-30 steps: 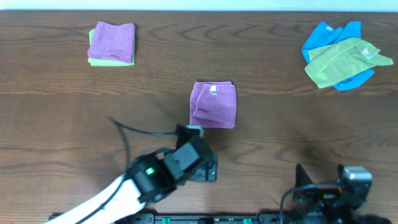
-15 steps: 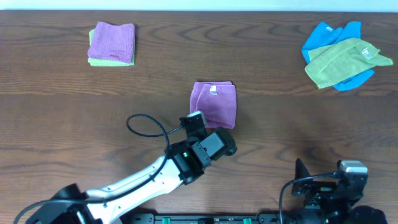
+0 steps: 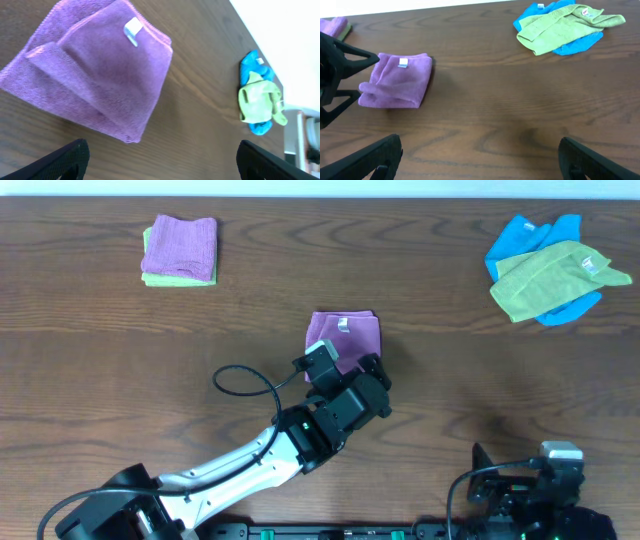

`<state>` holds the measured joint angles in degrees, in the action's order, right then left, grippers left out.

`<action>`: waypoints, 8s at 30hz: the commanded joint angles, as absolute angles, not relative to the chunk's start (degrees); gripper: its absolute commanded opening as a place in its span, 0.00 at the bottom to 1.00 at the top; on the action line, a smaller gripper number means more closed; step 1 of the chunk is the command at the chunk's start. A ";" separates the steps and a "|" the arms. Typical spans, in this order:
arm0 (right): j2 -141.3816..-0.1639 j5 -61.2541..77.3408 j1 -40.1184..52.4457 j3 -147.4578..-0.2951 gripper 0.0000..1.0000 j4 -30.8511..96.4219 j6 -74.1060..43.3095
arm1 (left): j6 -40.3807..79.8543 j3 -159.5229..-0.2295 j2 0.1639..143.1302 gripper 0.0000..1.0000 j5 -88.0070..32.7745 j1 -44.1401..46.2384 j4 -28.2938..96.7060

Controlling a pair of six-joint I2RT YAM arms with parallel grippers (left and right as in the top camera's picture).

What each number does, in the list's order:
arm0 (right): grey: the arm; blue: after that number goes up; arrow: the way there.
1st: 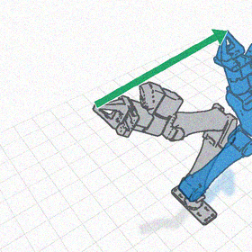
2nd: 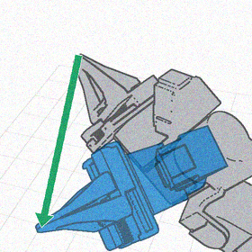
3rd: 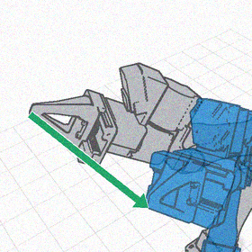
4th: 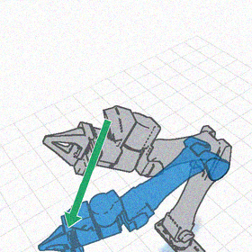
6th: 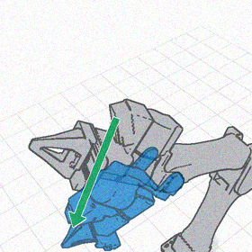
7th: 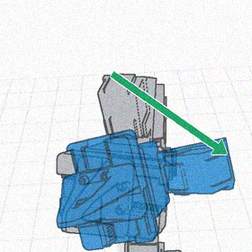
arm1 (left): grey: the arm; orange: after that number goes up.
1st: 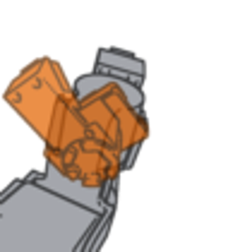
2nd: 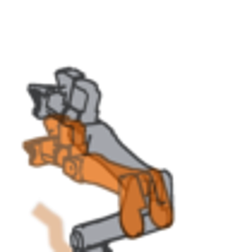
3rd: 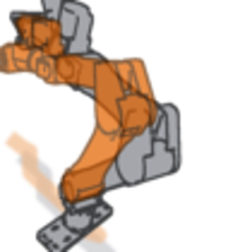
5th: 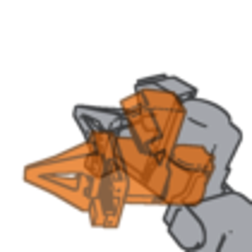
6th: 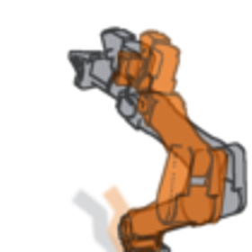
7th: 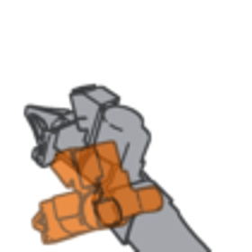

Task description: Fold the cloth

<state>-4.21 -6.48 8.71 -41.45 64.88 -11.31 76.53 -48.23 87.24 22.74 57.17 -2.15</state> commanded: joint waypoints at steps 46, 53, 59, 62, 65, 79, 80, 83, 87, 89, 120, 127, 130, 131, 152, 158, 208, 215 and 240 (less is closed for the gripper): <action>-4.03 -7.11 8.21 -41.34 0.99 64.95 -10.66 | 119.42 -47.75 105.19 0.95 22.68 55.51 -3.07; -4.03 -7.11 8.21 -41.34 0.99 64.95 -10.66 | 119.42 -47.77 108.14 0.95 22.37 51.86 -3.70; -4.03 -7.11 8.21 -41.34 0.99 64.95 -10.66 | 119.39 -47.77 108.49 0.95 21.32 49.06 -3.68; -4.03 -7.11 8.21 -41.34 0.99 64.95 -10.66 | 119.42 -47.77 109.21 0.95 20.23 48.16 -3.99; -4.03 -7.11 8.21 -41.34 0.99 64.95 -10.66 | 119.39 -47.79 111.81 0.95 19.79 47.66 -7.31; -4.01 -7.14 8.21 -41.34 0.99 64.95 -10.66 | 119.42 -47.86 116.57 0.06 23.11 47.53 -14.52; -4.03 -7.11 8.21 -41.32 0.99 64.95 -10.66 | 119.42 -47.86 116.55 0.06 23.14 47.53 -14.96; -4.03 -7.11 8.21 -41.34 0.99 64.95 -10.66 | 119.42 -47.86 115.39 0.06 24.80 47.55 -17.08; -4.03 -7.11 8.21 -41.34 0.99 64.95 -10.66 | 119.35 -47.83 108.36 0.06 30.24 47.46 -14.81; -4.03 -7.11 8.21 -41.34 0.99 64.95 -10.66 | 119.37 -47.83 104.05 0.06 33.85 47.35 -12.32; -4.03 -7.11 8.21 -41.34 0.99 64.95 -10.66 | 79.64 -73.41 99.68 0.06 30.52 13.04 -22.59; -4.03 -7.11 8.21 -41.34 0.99 64.95 -10.66 | 79.68 -82.63 108.92 0.06 24.75 7.07 -22.63; -4.03 -7.11 8.21 -41.34 0.99 64.95 -10.66 | 75.92 -84.40 111.46 0.06 14.66 3.20 -22.52; -4.01 -7.11 8.21 -41.34 0.99 64.95 -10.66 | 73.97 -84.44 112.01 0.06 11.18 1.91 -22.48; -4.03 -7.11 8.21 -41.34 0.99 64.95 -10.66 | 64.29 -84.44 119.11 0.06 4.45 -2.44 -24.25; -4.01 -7.11 8.21 -41.34 0.99 64.95 -10.66 | 64.34 -84.51 121.78 0.06 4.78 -2.76 -30.48; -4.03 -7.11 8.21 -41.34 0.99 64.95 -10.66 | 73.76 -84.49 122.52 0.06 6.02 -2.92 -5.91; -4.03 -7.11 8.21 -41.34 0.99 64.95 -10.66 | 73.73 -84.49 122.52 0.06 2.42 -4.82 -4.10; -4.03 -7.11 8.21 -41.34 0.99 64.95 -10.66 | 73.30 -84.49 120.46 0.95 -1.78 -6.61 4.71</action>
